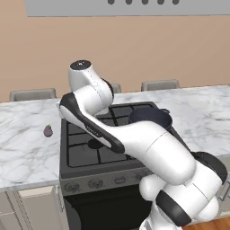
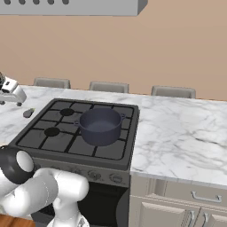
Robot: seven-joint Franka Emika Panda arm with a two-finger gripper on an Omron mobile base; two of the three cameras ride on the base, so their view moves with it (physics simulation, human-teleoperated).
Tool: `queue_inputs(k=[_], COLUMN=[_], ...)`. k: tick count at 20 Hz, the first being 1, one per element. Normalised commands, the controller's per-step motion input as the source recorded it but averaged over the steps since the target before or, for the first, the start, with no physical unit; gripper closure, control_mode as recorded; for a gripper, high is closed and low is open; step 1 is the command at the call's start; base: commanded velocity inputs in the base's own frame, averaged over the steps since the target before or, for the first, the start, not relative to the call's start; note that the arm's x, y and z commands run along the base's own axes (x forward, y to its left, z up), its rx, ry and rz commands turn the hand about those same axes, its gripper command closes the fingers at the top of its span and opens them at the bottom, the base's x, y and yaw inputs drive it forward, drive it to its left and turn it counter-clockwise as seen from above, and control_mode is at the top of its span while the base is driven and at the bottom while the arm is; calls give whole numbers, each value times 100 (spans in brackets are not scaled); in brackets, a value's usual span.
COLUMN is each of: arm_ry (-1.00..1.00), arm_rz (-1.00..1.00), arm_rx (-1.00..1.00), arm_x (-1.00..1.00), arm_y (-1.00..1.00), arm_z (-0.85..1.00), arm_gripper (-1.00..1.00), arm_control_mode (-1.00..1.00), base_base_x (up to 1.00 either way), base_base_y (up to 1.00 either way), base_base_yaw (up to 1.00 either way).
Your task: Turn on the burner for the pot on the stove. Wait thirty seconds for the pot to heat up. Then add the eggplant to the pot.
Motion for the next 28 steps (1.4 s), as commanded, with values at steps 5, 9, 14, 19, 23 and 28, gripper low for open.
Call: queue_inputs(k=[5, 9, 14, 19, 23, 28], arm_ry=[0, 0, 5, 7, 4, 0], arm_rz=[0, 0, 0, 0, 0, 0], arm_rx=[0, 0, 4, 5, 2, 0], arm_x=[17, 17, 18, 15, 13, 11], arm_y=[22, 18, 18, 17, 19, 16], arm_z=[-29, -18, -7, -9, -16, -19], arm_gripper=[-100, -100, -100, -100, -100, -100], arm_control_mode=[-100, -100, -100, -100, -100, -100], base_base_x=[0, 0, 0, 0, 0, 0], base_base_y=[0, 0, 0, 0, 0, 0], base_base_yaw=[0, 0, 0, 0, 0, 0])
